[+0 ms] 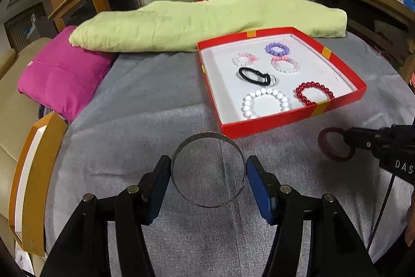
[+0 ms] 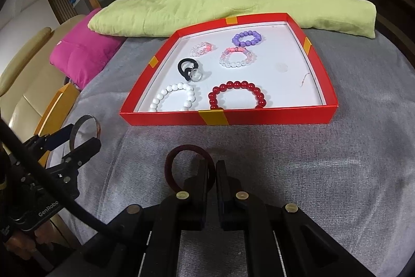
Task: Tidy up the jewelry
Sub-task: 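Carry the metal bangle with the left tool while the right tool carries the dark red bangle toward the box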
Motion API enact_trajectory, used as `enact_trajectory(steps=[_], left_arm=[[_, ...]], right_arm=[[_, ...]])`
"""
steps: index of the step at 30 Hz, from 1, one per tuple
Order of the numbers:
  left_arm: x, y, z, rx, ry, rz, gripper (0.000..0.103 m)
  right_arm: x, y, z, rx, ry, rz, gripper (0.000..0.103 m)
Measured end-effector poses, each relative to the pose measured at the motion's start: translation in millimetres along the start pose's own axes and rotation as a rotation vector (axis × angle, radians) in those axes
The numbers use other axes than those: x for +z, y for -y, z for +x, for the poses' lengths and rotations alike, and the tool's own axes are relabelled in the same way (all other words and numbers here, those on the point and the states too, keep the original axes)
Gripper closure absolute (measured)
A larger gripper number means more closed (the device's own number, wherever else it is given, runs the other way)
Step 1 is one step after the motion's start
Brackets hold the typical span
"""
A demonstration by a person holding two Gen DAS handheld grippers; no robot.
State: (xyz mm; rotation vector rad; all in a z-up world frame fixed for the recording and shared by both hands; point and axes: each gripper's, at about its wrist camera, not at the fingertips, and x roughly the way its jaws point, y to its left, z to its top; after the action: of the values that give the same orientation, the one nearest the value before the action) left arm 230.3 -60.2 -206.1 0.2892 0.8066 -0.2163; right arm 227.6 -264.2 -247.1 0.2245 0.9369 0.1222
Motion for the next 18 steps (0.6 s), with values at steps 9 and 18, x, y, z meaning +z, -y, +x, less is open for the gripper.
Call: enact_trajectory(steps=[9,18], left_arm=[[-11,-5,30,-0.026,-0.129,-0.057,0.041],[-16,1,38,-0.017,-0.151,-0.051,0.040]], right_arm=[[-4,10,11,-0.121,-0.056,-0.010,0.097],[-7,12,15,-0.123,-0.060,-0.008,0.096]])
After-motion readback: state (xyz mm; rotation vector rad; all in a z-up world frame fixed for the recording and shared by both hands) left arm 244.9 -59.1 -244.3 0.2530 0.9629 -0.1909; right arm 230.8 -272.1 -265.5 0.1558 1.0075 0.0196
